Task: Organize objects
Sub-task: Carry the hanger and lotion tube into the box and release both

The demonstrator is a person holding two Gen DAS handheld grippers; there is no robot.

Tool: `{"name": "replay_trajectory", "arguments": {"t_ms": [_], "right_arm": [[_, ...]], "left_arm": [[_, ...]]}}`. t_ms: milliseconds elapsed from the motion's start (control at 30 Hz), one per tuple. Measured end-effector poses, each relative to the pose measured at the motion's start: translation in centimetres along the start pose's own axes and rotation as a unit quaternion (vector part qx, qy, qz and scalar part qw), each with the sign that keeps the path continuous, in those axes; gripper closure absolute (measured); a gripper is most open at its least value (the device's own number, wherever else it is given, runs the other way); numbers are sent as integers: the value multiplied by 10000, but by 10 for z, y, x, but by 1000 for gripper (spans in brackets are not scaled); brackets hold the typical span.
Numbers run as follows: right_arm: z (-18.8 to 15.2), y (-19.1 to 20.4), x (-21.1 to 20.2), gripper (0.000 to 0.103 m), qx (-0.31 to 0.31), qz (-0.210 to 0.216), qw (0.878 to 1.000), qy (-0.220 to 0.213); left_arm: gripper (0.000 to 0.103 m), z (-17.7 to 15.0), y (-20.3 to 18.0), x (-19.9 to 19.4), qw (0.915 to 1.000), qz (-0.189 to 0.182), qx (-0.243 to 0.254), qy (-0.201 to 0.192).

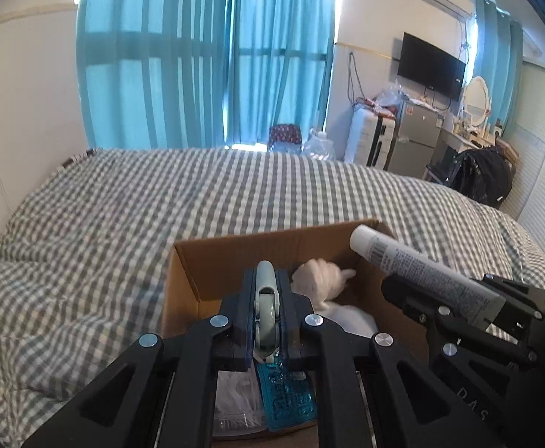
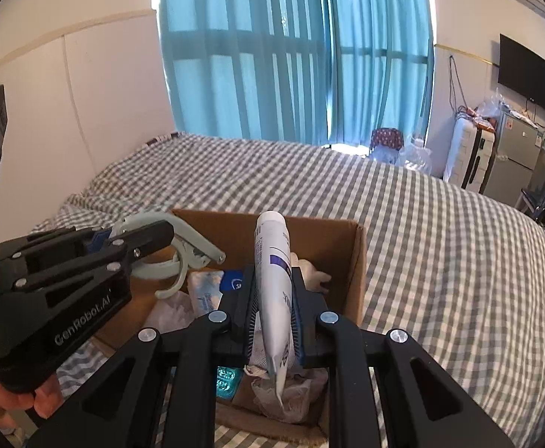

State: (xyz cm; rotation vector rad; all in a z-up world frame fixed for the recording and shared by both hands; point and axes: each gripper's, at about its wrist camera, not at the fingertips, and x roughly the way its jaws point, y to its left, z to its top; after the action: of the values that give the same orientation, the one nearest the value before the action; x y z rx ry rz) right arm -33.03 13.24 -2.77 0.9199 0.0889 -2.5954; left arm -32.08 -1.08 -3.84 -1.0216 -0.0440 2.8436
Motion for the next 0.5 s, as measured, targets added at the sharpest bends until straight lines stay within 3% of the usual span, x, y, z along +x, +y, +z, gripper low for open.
{"name": "replay_trajectory", "arguments": {"t_ms": [300, 433, 500], "right_arm": [[-4, 0, 14, 86, 64, 50, 9999, 81], [-2, 2, 6, 67, 122, -8, 9999, -3], [0, 0, -2, 65, 160, -22, 9999, -58]], "left_arm": [[93, -8, 2, 11, 9997, -83, -10, 237], [88, -5, -3, 1, 9998, 10, 42, 193], [81, -4, -3, -7, 9998, 71, 56, 193]]}}
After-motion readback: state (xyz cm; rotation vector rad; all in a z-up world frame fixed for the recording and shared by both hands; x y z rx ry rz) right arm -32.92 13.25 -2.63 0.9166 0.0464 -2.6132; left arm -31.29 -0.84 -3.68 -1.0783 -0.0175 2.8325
